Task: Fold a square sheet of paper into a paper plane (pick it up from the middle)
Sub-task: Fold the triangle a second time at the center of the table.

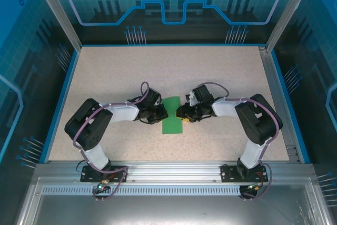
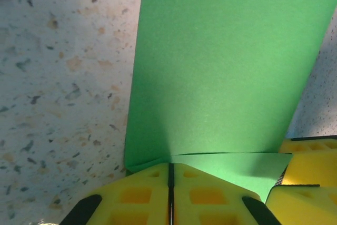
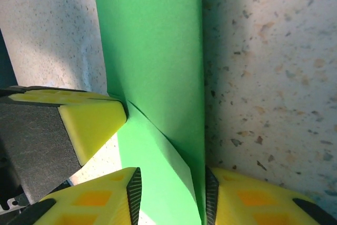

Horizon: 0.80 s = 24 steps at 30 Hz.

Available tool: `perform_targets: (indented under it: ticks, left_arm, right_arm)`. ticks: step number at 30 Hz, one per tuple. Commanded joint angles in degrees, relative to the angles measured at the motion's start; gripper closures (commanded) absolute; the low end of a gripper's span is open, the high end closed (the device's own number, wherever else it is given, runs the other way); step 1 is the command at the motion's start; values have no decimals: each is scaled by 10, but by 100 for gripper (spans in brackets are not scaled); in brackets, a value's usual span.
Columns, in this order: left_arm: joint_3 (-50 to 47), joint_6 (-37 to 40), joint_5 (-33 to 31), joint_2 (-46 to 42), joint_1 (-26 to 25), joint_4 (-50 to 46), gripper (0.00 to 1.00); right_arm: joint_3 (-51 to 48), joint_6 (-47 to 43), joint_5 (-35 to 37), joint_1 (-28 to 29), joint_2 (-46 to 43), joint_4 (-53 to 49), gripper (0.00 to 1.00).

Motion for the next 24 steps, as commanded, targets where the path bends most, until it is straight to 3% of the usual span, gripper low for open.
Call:
perform_targets:
  ticks: [1, 17, 24]
  left_arm:
    - [-11, -3, -13, -14, 1, -24, 88]
    - [-19, -8, -16, -54, 2, -16, 84]
    - [-34, -14, -53, -111, 1, -39, 82]
  right_arm:
    - [-9, -8, -22, -2, -9, 19, 61]
    - [-8, -43, -40, 8, 21, 35, 66]
    - [1, -52, -46, 9, 1, 20, 74]
